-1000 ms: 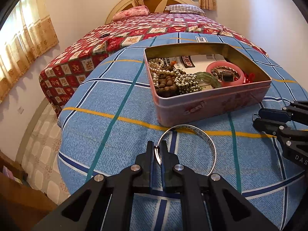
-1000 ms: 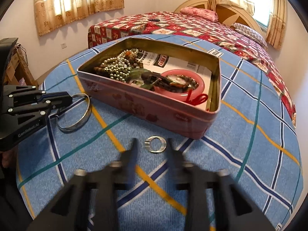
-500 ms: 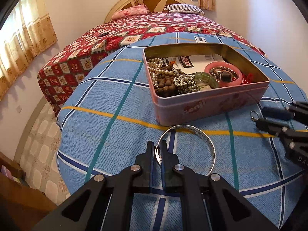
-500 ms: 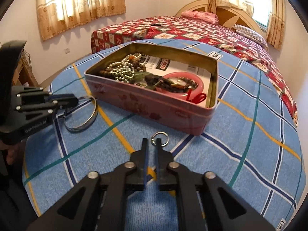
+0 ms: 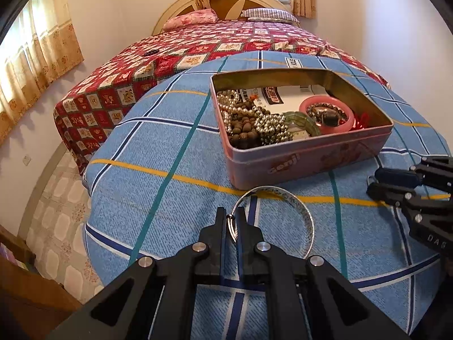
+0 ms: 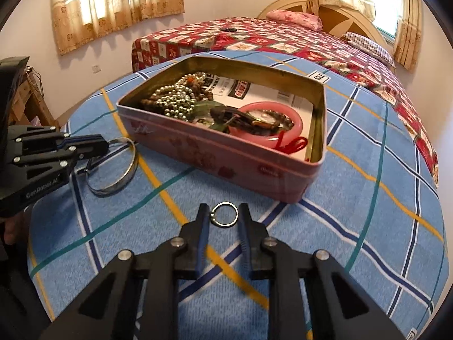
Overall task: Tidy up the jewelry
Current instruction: 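Carry the silver bangle and silver ring into the pink tin and release both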
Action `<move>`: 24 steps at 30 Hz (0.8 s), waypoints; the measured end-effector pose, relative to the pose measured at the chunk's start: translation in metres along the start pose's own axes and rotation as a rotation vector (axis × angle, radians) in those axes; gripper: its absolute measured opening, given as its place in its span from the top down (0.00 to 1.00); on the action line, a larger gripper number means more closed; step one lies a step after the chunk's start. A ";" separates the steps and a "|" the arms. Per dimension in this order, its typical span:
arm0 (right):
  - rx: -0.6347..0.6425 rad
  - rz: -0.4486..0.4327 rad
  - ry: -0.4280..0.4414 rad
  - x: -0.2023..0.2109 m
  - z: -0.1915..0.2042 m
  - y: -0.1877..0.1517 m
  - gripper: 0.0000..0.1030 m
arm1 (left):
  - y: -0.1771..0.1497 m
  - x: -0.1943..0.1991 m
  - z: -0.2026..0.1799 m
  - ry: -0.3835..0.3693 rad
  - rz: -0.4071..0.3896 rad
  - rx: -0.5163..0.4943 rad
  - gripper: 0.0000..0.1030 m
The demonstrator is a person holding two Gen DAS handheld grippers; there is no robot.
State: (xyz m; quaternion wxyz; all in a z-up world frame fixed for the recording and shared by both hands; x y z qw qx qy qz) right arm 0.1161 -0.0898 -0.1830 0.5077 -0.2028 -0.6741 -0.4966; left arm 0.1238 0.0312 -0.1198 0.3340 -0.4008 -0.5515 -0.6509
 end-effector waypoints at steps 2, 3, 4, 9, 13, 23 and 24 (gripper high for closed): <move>0.003 -0.006 0.005 0.002 0.002 -0.002 0.78 | 0.001 0.005 -0.001 -0.004 -0.007 -0.002 0.95; 0.003 -0.011 0.005 0.004 0.002 -0.002 0.78 | 0.002 0.009 -0.001 -0.006 -0.015 -0.002 0.95; 0.005 -0.016 0.004 0.006 0.003 -0.002 0.78 | 0.003 0.012 -0.002 -0.006 -0.022 -0.004 0.95; 0.014 -0.058 0.004 0.021 0.006 -0.003 0.78 | 0.007 0.028 -0.004 -0.013 -0.054 -0.007 0.95; 0.021 -0.087 -0.002 0.031 0.007 0.000 0.78 | 0.010 0.041 -0.006 -0.016 -0.079 -0.012 0.95; 0.022 -0.144 -0.015 0.050 0.004 0.010 0.78 | 0.018 0.068 -0.008 -0.028 -0.136 -0.021 0.95; 0.023 -0.150 -0.017 0.052 0.004 0.011 0.78 | 0.019 0.070 -0.008 -0.028 -0.142 -0.020 0.95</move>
Point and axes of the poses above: each gripper's, at about its wrist camera, not at the fingertips, and x roughly against the way its jaws point, z to its left, y to its top, the point moved 4 cm from there along -x, roughly the way its jaws point, and after that the axes turned 12 degrees about z, right-handed, at the moved point
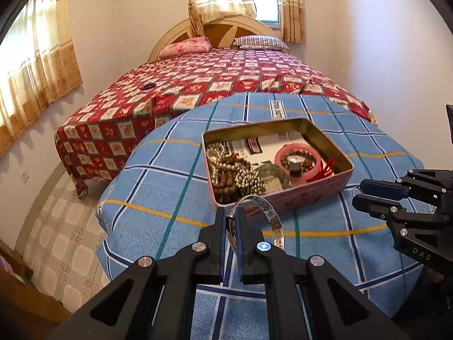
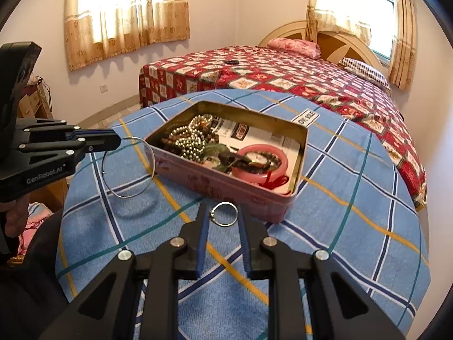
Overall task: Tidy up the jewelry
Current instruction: 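Carry the silver bangle and silver ring into the pink tin and release both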
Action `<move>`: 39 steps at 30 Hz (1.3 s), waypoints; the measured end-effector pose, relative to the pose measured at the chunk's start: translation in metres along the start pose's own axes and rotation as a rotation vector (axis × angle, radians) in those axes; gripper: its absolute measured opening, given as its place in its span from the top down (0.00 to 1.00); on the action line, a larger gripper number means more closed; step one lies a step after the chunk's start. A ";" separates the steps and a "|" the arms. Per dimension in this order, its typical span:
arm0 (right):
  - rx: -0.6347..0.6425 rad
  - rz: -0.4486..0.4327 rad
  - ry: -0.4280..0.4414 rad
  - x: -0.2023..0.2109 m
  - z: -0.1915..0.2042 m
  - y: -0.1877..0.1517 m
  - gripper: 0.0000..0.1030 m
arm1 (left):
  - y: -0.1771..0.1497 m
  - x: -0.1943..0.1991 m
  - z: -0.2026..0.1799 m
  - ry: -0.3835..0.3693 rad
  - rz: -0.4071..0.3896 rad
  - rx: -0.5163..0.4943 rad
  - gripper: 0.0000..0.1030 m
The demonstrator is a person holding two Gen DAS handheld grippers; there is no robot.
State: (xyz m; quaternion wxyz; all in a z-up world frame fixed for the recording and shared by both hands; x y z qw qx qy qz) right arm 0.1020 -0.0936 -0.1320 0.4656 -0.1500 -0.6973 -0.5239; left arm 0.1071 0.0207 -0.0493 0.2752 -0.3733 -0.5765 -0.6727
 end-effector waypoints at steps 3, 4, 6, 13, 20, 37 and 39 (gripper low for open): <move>0.004 -0.012 -0.004 0.003 -0.001 0.004 0.78 | 0.006 0.006 0.000 0.002 -0.015 -0.001 0.95; 0.005 -0.014 -0.005 0.004 -0.002 0.005 0.78 | 0.007 0.007 0.000 0.002 -0.019 -0.002 0.95; 0.007 -0.021 -0.009 0.005 -0.003 0.009 0.78 | 0.011 0.010 0.000 0.000 -0.029 -0.002 0.95; 0.007 -0.043 -0.016 0.008 -0.009 0.019 0.78 | 0.027 0.013 -0.002 -0.002 -0.053 -0.007 0.95; 0.009 -0.059 -0.025 0.009 -0.014 0.028 0.78 | 0.050 0.013 -0.004 0.010 -0.079 -0.022 0.95; 0.002 -0.081 -0.045 0.007 -0.031 0.048 0.78 | 0.084 -0.003 -0.003 0.028 -0.090 -0.032 0.95; 0.000 -0.080 -0.045 0.006 -0.033 0.051 0.78 | 0.088 -0.007 -0.003 0.032 -0.088 -0.033 0.95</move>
Point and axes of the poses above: each gripper's, at about its wrist camera, not at the fingertips, and x roughly against the way its jaws point, z to its left, y to its top, the point moved 4 cm from there along -x, roughly the way its jaws point, and after that the axes turned 12 degrees about z, right-handed, at the moved point
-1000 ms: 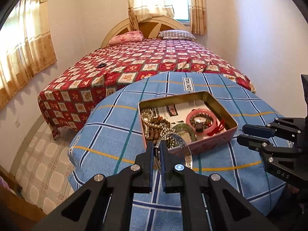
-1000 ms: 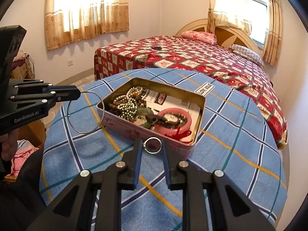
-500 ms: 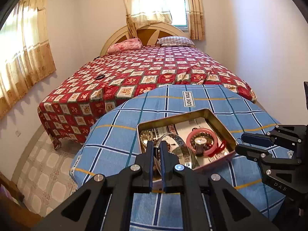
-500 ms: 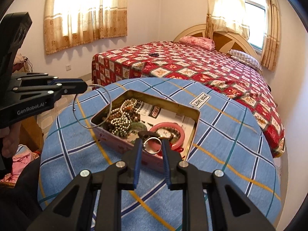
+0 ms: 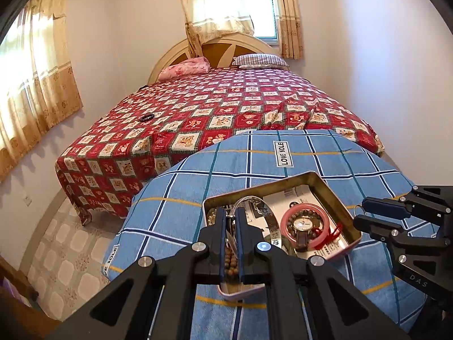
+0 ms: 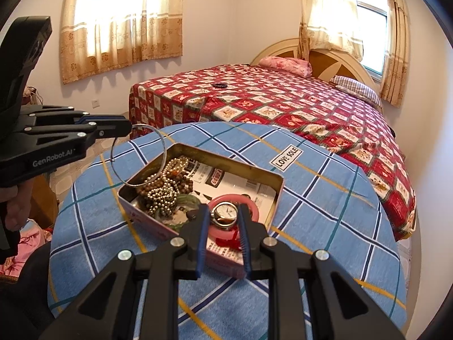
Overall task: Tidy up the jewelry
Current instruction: 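Carry the silver bangle and silver ring into the pink tin and release both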
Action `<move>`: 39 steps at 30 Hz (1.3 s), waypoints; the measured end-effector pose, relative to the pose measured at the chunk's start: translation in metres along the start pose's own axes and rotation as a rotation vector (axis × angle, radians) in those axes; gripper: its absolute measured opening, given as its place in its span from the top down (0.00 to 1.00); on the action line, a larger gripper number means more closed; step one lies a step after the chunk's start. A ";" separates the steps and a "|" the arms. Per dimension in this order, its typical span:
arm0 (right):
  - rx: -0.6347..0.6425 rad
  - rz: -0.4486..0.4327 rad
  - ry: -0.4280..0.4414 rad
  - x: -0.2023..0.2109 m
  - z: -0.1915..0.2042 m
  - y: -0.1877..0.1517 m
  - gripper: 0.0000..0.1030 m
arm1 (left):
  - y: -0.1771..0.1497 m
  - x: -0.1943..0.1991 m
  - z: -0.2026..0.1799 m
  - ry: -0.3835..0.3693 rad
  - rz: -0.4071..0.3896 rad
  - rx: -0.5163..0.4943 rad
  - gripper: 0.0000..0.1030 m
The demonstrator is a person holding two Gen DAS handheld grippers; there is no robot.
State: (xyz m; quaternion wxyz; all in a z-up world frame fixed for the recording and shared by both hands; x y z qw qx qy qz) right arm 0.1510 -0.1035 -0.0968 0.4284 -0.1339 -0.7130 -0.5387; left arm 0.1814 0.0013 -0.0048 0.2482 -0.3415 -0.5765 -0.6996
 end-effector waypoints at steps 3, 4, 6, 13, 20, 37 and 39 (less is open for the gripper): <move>-0.004 -0.001 0.000 -0.002 -0.003 0.003 0.78 | 0.004 -0.007 0.002 0.006 0.006 0.005 0.95; -0.004 -0.001 0.000 -0.002 -0.003 0.003 0.78 | 0.004 -0.009 0.002 0.006 0.009 0.006 0.95; -0.008 0.001 0.001 -0.004 -0.004 0.006 0.78 | 0.006 -0.014 0.002 0.006 0.014 0.009 0.95; -0.012 0.012 0.006 -0.013 -0.006 0.011 0.78 | 0.012 -0.026 -0.002 0.003 0.025 0.001 0.95; -0.015 0.029 0.002 -0.022 -0.009 0.014 0.78 | 0.014 -0.039 -0.003 0.007 0.046 -0.004 0.95; -0.028 0.072 0.001 -0.043 -0.009 0.010 0.78 | 0.008 -0.062 -0.002 0.017 0.094 -0.008 0.94; -0.030 0.074 -0.001 -0.045 -0.009 0.010 0.78 | 0.006 -0.065 -0.002 0.019 0.099 -0.007 0.94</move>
Point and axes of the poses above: each gripper's, at about its wrist camera, not at the fingertips, and x roughly against the way its jaws point, z to its left, y to its top, the point moved 4 cm from there along -x, roughly the way its jaws point, and after that the axes turned 12 degrees about z, right-handed, at the moved point
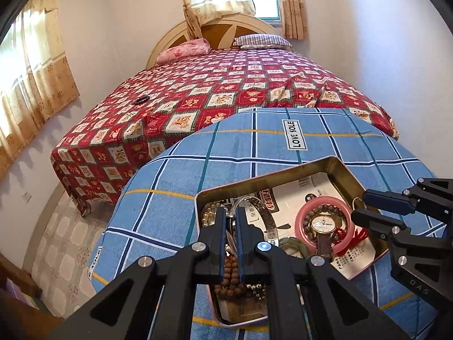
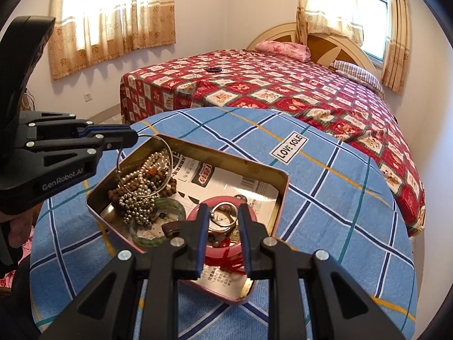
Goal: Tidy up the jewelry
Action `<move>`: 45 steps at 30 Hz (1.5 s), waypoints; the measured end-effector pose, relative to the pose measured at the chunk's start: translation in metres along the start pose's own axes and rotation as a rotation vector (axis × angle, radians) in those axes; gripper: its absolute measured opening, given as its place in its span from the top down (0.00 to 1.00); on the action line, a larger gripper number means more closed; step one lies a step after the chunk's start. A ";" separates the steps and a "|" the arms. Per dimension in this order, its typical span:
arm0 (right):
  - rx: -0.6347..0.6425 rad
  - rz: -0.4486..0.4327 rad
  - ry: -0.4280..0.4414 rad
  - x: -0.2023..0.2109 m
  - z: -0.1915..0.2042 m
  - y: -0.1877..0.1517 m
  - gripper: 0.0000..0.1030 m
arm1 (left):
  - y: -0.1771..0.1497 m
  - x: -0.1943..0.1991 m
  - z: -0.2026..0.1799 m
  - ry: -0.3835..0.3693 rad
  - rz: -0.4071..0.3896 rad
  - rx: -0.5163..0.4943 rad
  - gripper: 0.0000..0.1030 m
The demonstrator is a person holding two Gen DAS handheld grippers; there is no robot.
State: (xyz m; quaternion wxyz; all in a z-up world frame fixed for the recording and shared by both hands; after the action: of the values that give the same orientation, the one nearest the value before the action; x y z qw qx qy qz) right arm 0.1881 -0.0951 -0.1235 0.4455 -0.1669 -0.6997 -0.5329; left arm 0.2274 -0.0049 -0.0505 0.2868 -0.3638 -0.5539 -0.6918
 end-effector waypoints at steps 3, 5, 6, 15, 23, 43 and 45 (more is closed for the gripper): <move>-0.001 0.002 -0.004 -0.003 0.000 0.000 0.78 | -0.002 -0.005 0.000 0.004 0.008 0.001 0.94; -0.001 0.002 -0.009 -0.004 0.000 -0.001 0.78 | -0.004 -0.008 0.001 0.002 0.015 0.004 0.94; -0.003 0.000 -0.011 -0.005 0.000 -0.001 0.77 | -0.005 -0.008 0.001 0.005 0.015 0.004 0.94; -0.012 -0.014 -0.019 0.002 0.001 -0.007 0.63 | -0.018 0.000 0.005 0.061 0.002 0.034 0.29; -0.069 -0.056 -0.040 0.022 -0.006 -0.018 0.54 | -0.030 0.031 0.010 0.059 -0.060 0.073 0.25; -0.087 -0.105 -0.045 0.044 -0.006 -0.019 0.49 | -0.051 0.047 0.015 0.046 -0.063 0.127 0.25; -0.087 -0.107 -0.048 0.046 -0.006 -0.021 0.49 | -0.053 0.047 0.015 0.044 -0.061 0.129 0.25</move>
State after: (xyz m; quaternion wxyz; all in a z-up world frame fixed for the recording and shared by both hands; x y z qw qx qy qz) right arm 0.1509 -0.1194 -0.0989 0.3919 -0.1610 -0.6942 -0.5819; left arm 0.1606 0.0216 -0.0393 0.3004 -0.3121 -0.6018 -0.6710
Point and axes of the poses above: each gripper's, at about its wrist camera, not at the fingertips, and x roughly against the way its jaws point, z to its left, y to its top, the point moved 4 cm from there along -x, roughly the way its jaws point, and after that the axes turned 12 degrees about z, right-handed, at the moved point
